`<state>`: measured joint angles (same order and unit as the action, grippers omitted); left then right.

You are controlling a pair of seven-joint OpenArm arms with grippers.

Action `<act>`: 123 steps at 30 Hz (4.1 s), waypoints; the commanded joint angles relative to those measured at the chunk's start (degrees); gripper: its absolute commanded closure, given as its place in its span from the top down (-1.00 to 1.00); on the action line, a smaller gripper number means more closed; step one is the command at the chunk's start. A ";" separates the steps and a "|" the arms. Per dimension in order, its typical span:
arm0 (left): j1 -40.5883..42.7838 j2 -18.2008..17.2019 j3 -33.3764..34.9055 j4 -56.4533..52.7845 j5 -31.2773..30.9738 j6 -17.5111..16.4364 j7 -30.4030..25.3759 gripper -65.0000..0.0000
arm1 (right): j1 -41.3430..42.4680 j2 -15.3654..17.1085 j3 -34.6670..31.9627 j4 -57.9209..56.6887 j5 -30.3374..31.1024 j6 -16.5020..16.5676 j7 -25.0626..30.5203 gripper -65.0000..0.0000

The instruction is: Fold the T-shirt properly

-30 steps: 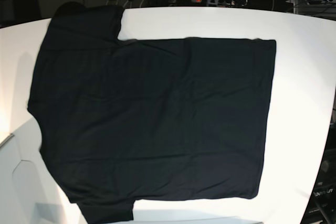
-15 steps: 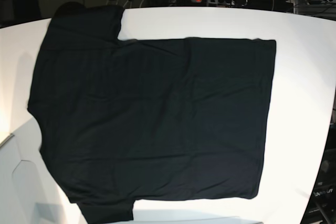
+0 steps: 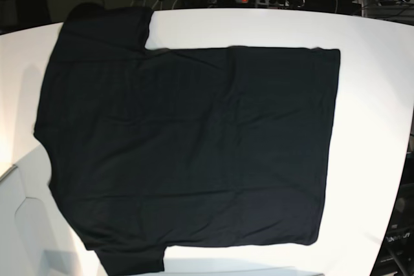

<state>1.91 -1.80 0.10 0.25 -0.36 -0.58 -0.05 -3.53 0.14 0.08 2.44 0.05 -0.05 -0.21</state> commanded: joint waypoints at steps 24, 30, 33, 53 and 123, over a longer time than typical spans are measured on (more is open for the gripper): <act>35.14 -6.77 -0.14 49.11 -2.32 0.36 -1.57 -1.00 | -38.45 0.17 -0.38 56.24 0.25 0.36 -0.28 -1.00; 45.43 -11.43 -0.14 66.43 -10.94 0.36 -1.57 -1.00 | -48.03 0.25 -0.03 72.60 0.25 0.36 -0.28 -1.00; 49.38 -13.98 -0.14 73.99 -13.49 0.27 -1.57 -1.00 | -52.07 0.25 -0.03 80.42 0.25 0.36 -0.36 -1.00; 58.26 -10.99 -19.92 106.61 -14.36 0.18 -1.22 -0.08 | -62.98 0.08 0.14 113.65 0.08 0.36 -0.36 -0.93; 34.53 -6.33 -27.66 85.77 -13.75 -12.04 -1.13 -0.87 | -36.34 -4.05 27.48 99.67 0.25 10.21 -5.81 0.22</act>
<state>35.66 -7.75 -27.24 85.49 -14.41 -12.69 -1.52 -39.38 -3.99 27.35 101.12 0.30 9.78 -7.46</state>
